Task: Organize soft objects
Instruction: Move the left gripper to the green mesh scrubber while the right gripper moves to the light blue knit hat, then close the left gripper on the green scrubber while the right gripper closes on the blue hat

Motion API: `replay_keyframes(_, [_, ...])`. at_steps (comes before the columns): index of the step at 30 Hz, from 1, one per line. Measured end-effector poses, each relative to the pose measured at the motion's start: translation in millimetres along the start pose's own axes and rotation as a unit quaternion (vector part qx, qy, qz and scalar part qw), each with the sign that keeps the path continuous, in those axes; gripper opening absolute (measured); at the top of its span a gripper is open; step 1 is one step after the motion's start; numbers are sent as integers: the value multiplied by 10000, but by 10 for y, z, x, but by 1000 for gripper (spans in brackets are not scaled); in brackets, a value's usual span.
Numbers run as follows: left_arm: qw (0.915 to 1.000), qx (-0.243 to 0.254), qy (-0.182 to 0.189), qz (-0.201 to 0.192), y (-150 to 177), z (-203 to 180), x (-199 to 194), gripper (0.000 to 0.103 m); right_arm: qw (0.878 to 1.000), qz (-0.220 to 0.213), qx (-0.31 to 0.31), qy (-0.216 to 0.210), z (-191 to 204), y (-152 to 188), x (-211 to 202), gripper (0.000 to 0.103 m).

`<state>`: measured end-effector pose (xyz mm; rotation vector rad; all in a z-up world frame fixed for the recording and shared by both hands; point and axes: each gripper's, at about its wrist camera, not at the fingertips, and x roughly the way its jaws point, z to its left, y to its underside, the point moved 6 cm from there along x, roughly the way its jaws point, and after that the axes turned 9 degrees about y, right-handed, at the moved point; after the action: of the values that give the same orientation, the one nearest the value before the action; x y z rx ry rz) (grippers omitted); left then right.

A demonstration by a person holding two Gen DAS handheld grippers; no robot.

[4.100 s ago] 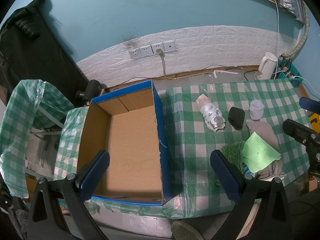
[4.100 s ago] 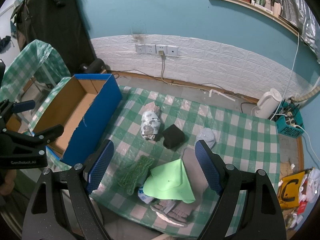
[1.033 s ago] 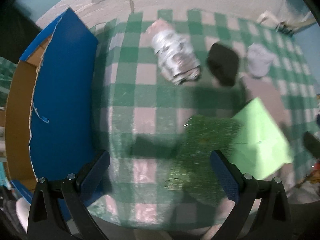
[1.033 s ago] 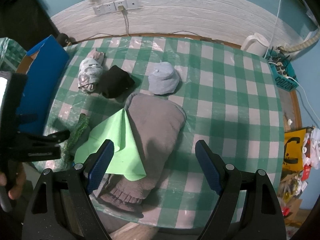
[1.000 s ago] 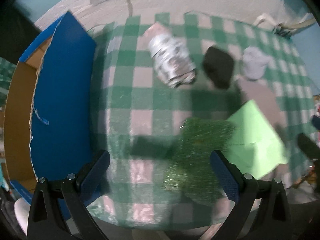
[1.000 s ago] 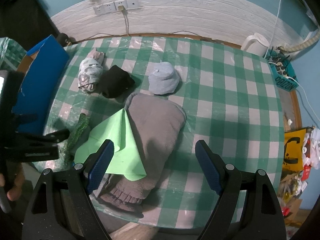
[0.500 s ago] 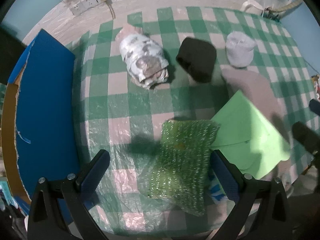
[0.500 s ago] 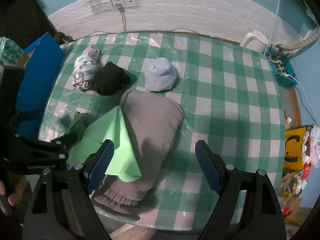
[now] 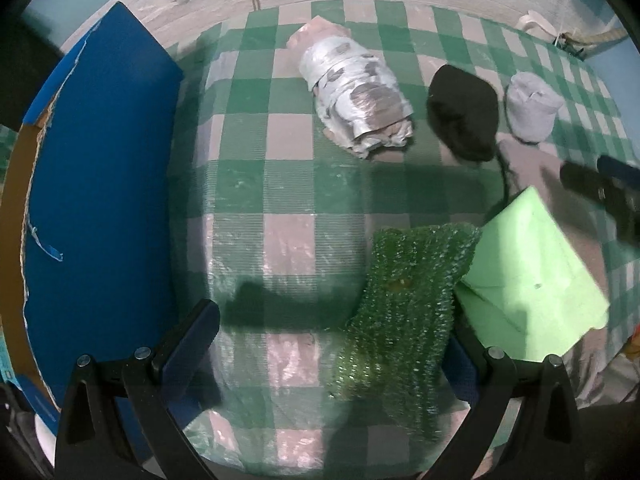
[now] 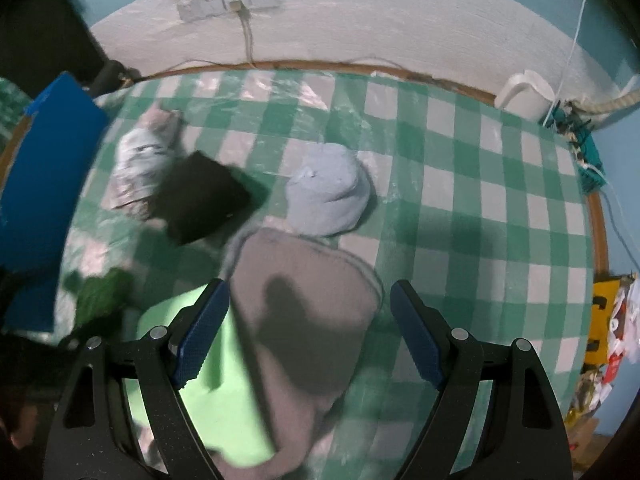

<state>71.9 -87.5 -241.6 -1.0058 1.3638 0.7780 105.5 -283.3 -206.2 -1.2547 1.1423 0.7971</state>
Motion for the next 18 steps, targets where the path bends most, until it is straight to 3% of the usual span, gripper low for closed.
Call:
replay_keyframes(13, [9989,72,-364,293,-49,172,390,103,9993,153,315,98,-49,-398,268,82])
replay_keyframes(18, [9993,-10,-243,281,-194,177,435,98,9989,228,375,146,-72,-466,386,82])
